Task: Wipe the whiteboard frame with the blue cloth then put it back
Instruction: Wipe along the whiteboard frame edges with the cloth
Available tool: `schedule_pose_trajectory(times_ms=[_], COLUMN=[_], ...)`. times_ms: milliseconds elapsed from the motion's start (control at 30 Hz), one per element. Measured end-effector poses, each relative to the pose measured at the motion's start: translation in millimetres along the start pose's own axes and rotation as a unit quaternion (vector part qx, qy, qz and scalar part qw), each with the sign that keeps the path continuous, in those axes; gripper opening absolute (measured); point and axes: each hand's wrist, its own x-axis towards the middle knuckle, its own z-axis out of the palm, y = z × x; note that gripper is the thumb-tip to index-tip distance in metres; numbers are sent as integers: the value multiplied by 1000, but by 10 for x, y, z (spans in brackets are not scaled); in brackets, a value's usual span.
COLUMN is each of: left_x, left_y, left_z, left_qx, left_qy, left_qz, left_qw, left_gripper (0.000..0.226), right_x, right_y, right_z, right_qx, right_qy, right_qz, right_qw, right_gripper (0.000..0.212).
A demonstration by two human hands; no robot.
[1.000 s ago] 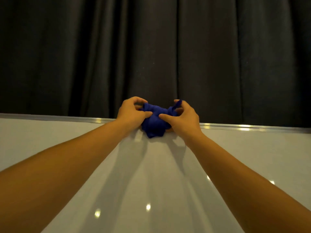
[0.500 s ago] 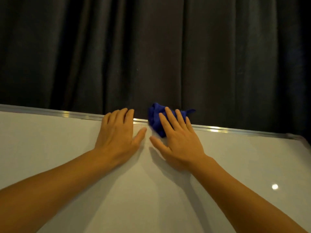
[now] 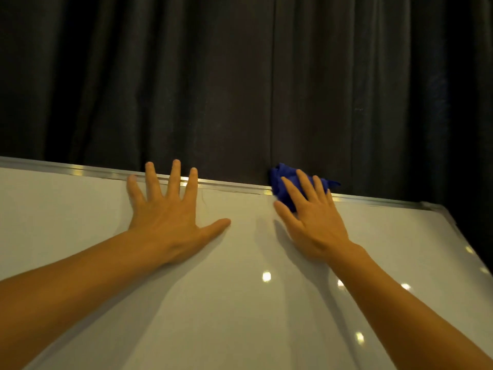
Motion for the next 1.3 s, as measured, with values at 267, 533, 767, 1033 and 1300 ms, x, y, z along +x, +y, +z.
schedule_pose_trajectory(times_ms=[267, 533, 767, 1033, 1300], left_x=[-20, 1, -55, 114, 9], left_y=[342, 586, 527, 1049, 1392], left_z=[45, 38, 35, 102, 174], left_qx=[-11, -15, -17, -3, -28], left_qy=[4, -3, 0, -9, -1], left_qz=[-25, -50, -43, -57, 15], left_qw=[1000, 999, 999, 998, 1000], left_gripper=[124, 131, 133, 129, 129], right_x=[-4, 64, -82, -59, -175], right_y=[-191, -116, 602, 43, 1697], right_z=[103, 91, -53, 198, -264], right_qx=[25, 48, 21, 66, 12], right_qy=[6, -20, -3, 19, 5], right_qz=[-106, -22, -44, -62, 121], right_qw=[994, 998, 999, 996, 993], right_gripper=[73, 80, 71, 76, 64])
